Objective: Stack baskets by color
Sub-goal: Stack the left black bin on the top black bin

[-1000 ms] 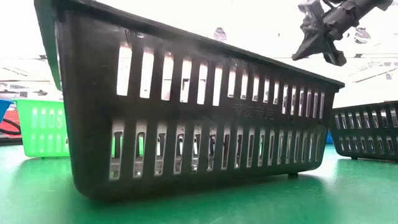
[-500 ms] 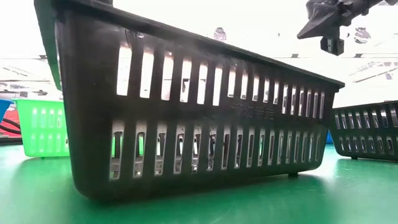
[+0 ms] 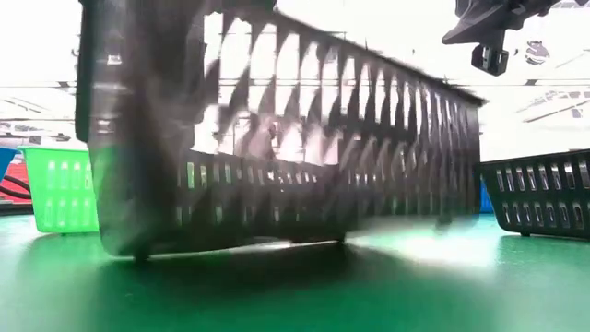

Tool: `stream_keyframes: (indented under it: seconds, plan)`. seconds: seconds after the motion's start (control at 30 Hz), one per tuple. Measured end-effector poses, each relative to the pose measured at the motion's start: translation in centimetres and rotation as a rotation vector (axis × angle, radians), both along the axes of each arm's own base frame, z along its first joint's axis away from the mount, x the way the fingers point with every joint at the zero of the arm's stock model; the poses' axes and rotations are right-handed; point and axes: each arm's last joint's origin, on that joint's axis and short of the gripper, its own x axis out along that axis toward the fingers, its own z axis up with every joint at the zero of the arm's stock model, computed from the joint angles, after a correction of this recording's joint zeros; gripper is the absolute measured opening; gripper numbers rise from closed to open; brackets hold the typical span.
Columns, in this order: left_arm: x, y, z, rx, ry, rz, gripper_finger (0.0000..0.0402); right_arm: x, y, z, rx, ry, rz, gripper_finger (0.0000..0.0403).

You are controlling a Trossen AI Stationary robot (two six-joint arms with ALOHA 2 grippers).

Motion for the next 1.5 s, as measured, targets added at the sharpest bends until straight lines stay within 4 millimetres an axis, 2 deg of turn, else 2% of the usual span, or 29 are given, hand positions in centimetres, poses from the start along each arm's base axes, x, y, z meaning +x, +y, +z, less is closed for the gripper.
stream_keyframes:
  seconds: [0.13, 0.33, 0.5, 0.63, 0.77, 0.97, 1.1, 1.3, 1.5]
  plan:
    - [0.2, -0.1, -1.0, 0.005, 0.030, -0.001, 0.0125, 0.1, 0.2, 0.0, 0.000, 0.001, 0.020, 0.0000]
    - [0.4, 0.1, -0.9, -0.014, 0.024, 0.031, 0.0084, 0.1, 0.4, 0.0, -0.002, 0.000, 0.031, 0.0000]
    - [0.2, 0.7, 0.8, -0.051, -0.005, 0.078, 0.0079, 0.1, 0.4, 0.0, -0.014, 0.000, 0.036, 0.0000]
    - [0.2, 0.7, 1.0, -0.041, -0.024, 0.059, 0.0081, 0.1, 0.4, 0.0, -0.030, 0.000, 0.044, 0.0000]
    - [0.3, 0.0, 1.2, -0.032, -0.077, 0.020, 0.0113, 0.1, 0.4, 0.0, -0.032, 0.001, 0.044, 0.0000]
    - [0.2, -0.6, 0.6, -0.004, -0.082, 0.046, 0.0210, 0.1, 0.4, 0.0, -0.037, 0.001, 0.047, 0.0000]
    - [0.2, -0.5, -0.3, 0.004, -0.040, 0.085, 0.0224, 0.1, 0.4, 0.0, -0.051, 0.000, 0.054, 0.0000]
    - [1.0, -0.8, -2.1, -0.040, -0.012, 0.051, 0.0161, 0.1, 0.4, 0.0, -0.055, 0.000, 0.056, 0.0000]
    - [1.6, 0.8, -1.9, -0.059, 0.013, 0.099, 0.0040, 0.1, 0.4, 0.0, -0.054, 0.000, 0.055, 0.0000]
